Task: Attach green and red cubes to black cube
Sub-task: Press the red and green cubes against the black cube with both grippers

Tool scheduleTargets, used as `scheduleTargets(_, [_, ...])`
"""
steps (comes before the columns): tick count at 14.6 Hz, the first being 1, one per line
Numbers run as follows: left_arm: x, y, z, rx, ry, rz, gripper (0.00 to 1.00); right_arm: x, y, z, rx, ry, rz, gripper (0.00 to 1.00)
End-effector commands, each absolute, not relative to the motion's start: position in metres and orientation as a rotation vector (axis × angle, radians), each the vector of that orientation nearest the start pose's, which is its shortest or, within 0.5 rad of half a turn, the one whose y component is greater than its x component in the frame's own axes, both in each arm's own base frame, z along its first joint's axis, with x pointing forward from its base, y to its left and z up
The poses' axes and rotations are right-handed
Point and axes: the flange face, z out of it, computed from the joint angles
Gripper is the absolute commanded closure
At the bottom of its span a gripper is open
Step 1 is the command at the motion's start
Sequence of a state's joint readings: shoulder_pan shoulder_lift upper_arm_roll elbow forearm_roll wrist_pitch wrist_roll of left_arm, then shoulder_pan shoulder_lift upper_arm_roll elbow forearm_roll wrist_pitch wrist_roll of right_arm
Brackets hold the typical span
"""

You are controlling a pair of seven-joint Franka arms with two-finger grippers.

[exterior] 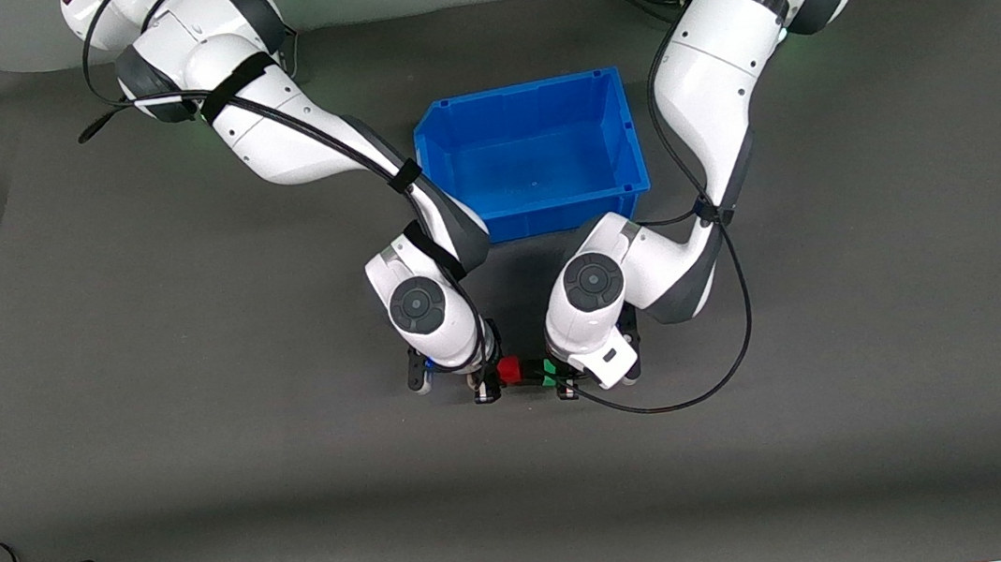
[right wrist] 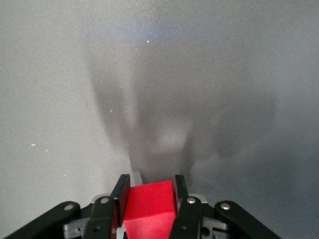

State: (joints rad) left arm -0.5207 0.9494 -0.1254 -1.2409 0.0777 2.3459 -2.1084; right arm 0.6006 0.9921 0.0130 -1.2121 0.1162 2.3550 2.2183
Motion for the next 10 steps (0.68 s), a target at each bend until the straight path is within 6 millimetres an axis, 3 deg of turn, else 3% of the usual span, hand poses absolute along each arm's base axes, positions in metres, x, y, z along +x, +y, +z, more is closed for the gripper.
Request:
scheduleTargets(1, [0.6286, -0.4498, 0.2104, -2.474, -2.201, 0.012, 0.81, 0.6335, 0.4596, 0.188, -1.938, 2.197, 0.08, 0.38])
scheduleTargets(2, [0.6281, -0.4504, 0.2105, -2.475, -2.2, 0.014, 0.9, 0.6348, 0.459, 0.1886, -1.927, 2.192, 0.078, 0.26])
scheduleTargets(6, [0.6272, -0.4497, 0.2105, -2.465, -2.189, 0.021, 0.9, 0.6347, 0.4602, 0.1897, -1.933, 2.181, 0.075, 0.0])
scheduleTargets(8, [0.6276, -0.449, 0.2094, -2.464, -2.19, 0.019, 0.87, 0.6358, 0.4595, 0.1906, -1.931, 2.178, 0.074, 0.0])
scheduleTargets(10, [0.6278, -0.4478, 0.2058, -2.456, -2.192, 0.023, 0.72, 0.6358, 0.4595, 0.1906, -1.933, 2.177, 0.073, 0.0])
